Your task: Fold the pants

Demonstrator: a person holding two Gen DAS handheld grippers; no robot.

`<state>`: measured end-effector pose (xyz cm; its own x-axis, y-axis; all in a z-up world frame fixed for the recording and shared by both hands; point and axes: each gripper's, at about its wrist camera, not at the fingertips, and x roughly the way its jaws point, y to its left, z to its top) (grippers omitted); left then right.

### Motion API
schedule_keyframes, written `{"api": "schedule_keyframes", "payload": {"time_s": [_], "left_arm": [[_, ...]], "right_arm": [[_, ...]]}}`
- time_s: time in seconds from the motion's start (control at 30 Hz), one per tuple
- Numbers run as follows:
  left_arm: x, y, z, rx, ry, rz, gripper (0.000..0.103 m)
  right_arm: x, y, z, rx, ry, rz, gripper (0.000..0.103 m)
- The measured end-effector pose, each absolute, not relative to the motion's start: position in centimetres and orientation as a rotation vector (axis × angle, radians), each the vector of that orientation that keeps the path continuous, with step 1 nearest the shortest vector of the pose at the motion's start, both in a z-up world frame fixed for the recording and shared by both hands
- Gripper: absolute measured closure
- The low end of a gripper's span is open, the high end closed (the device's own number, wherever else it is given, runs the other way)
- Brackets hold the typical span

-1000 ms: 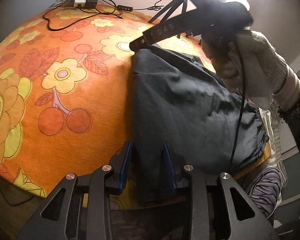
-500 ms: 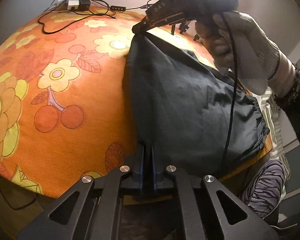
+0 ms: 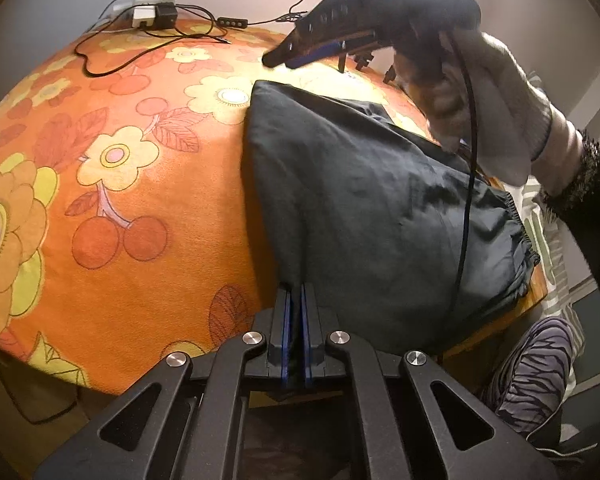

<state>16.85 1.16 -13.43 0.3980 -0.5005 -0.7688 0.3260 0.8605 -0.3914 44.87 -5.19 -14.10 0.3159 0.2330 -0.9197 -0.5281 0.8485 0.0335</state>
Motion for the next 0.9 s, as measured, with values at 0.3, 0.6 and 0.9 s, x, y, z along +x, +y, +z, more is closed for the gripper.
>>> {"api": "schedule_keyframes", "payload": {"time_s": [0.3,0.6,0.9], "left_arm": [[16.7,1.3,-13.1,-0.209,1.028,-0.532,0.1],[16.9,2.5,-13.6,-0.291,1.071,-0.498,0.089],[16.7,2.8,-13.0,-0.304,1.064,-0.492,0.083]], "right_arm": [[45.7,-5.6,-18.0,-0.334,1.167,0.336,0.09],[42.5,-6.1,-15.1,-0.121,1.257,0.352,0.051],[43.5,-2.2,-18.4,-0.167,1.359,0.167,0.049]]}}
